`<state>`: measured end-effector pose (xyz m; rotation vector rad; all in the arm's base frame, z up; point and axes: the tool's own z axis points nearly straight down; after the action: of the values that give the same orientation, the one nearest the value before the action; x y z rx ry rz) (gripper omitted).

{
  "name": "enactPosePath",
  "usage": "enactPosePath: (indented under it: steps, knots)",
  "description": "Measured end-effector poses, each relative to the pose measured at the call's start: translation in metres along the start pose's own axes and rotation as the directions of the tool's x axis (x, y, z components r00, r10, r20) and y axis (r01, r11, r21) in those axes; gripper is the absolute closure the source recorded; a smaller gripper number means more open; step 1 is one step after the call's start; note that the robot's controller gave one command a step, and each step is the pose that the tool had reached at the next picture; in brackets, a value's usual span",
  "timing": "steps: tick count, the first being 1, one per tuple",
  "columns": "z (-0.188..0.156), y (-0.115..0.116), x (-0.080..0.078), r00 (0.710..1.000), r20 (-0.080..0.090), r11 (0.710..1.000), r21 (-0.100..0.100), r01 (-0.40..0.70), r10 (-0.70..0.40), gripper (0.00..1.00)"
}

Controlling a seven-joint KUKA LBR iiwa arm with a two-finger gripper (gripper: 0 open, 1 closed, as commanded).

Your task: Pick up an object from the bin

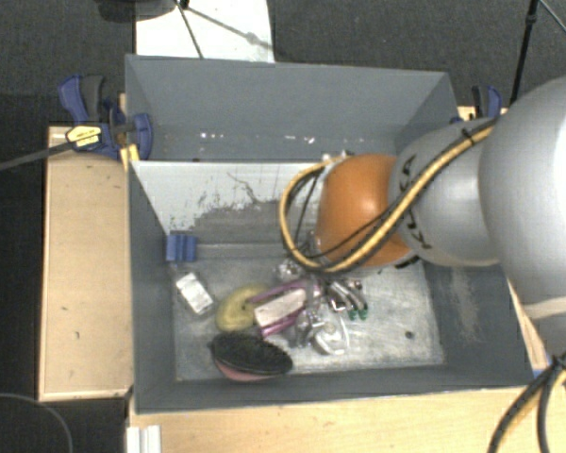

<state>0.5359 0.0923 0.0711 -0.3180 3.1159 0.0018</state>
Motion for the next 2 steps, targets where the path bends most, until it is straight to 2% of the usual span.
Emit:
enactPosePath:
  steps: [1, 2]
  knots:
    - [-0.004, -0.002, -0.002, 1.0, 0.006, 1.0, 0.001, 0.0, 0.0, 1.0]
    - [-0.101, 0.017, -0.015, 0.931, -0.003, 0.931, -0.002, 0.365, -0.365, 1.0]
